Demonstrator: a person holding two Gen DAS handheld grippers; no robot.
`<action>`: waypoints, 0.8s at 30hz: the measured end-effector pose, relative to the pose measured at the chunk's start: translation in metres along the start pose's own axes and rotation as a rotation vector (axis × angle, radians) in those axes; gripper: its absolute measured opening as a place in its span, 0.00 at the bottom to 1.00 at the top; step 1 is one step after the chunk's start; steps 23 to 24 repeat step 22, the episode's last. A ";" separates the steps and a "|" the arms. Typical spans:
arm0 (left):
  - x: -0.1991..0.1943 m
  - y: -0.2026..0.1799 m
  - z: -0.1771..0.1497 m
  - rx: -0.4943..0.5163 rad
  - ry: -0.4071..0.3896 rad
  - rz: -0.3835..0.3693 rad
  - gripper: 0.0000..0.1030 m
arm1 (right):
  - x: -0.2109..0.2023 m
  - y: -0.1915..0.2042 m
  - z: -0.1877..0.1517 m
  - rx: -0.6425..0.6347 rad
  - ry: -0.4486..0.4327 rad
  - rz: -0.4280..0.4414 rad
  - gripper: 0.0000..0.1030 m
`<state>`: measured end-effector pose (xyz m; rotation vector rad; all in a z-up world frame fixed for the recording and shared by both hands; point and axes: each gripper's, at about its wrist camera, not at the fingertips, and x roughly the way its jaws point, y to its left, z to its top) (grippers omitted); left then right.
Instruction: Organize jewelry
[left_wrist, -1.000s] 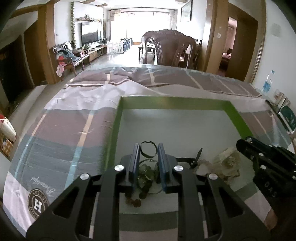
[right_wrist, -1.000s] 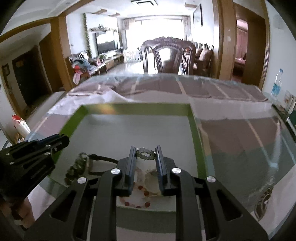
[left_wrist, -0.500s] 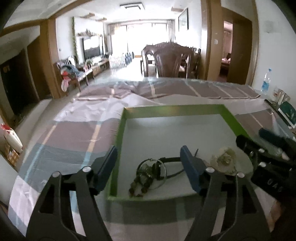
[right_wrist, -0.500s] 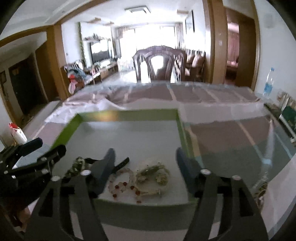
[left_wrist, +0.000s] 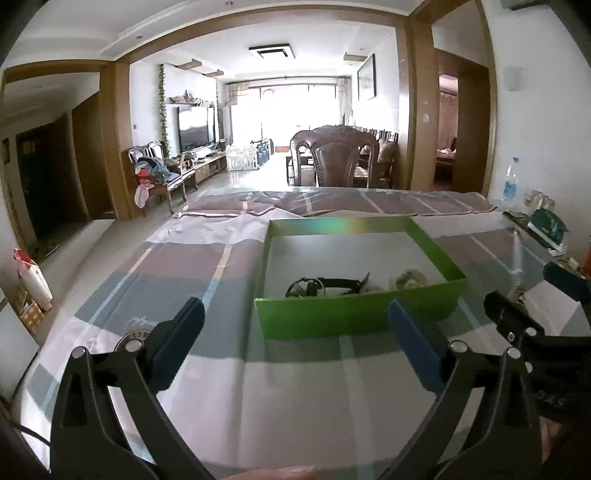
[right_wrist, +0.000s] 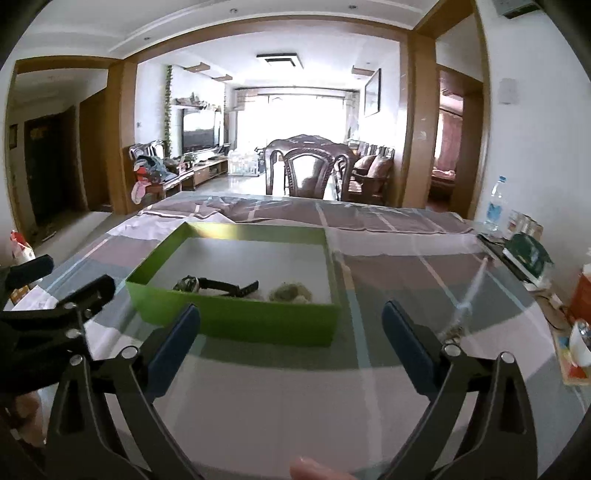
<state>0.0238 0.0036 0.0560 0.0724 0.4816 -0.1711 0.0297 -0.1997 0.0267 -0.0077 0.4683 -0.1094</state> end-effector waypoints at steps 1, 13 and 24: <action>-0.006 -0.001 -0.002 0.005 -0.003 -0.002 0.96 | -0.003 0.000 -0.002 0.005 0.000 0.000 0.97; -0.023 -0.007 -0.013 0.031 0.001 0.013 0.96 | -0.012 -0.001 -0.012 0.033 0.016 0.023 0.97; -0.023 -0.005 -0.014 0.029 0.006 0.012 0.96 | -0.012 -0.002 -0.013 0.032 0.012 0.025 0.97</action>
